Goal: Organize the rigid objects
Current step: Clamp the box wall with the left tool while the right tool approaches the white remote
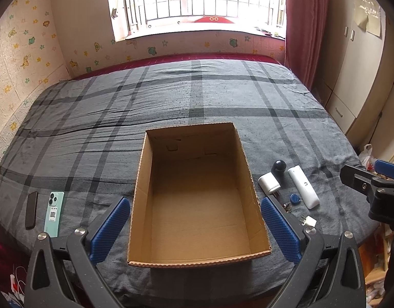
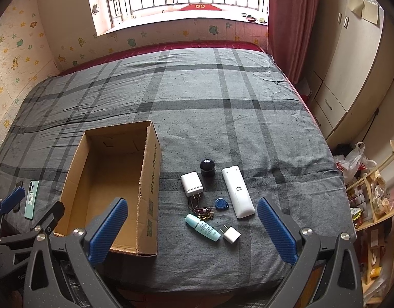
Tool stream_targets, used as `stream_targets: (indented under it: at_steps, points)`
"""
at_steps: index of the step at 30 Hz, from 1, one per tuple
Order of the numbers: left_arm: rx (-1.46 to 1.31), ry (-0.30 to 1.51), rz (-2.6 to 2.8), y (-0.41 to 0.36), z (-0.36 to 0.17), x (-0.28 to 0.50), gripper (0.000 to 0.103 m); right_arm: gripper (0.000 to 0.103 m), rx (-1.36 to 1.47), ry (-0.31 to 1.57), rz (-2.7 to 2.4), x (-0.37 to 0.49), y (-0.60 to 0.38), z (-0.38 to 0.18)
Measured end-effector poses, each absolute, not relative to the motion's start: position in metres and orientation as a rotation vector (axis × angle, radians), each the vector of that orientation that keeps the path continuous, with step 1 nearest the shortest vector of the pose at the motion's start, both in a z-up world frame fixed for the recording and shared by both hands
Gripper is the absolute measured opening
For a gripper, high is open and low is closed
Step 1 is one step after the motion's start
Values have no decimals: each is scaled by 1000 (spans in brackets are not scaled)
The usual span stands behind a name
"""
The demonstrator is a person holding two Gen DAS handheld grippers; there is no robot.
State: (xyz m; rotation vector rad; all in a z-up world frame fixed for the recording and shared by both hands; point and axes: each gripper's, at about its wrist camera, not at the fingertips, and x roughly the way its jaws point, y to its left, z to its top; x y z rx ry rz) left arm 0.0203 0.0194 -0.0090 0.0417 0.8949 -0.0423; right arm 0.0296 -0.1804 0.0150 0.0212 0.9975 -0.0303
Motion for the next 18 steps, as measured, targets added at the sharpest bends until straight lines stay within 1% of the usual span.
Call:
stream_targets:
  at_steps: [8, 14, 18]
  points:
    - [6, 896, -4, 58, -30, 41, 103, 103, -4, 1019, -68, 40, -186, 2]
    - [-49, 931, -2, 90, -58, 60, 103, 103, -19, 1049, -79, 49, -190, -14]
    - [-18, 940, 19, 106, -81, 75, 103, 103, -31, 1065, -84, 55, -191, -27]
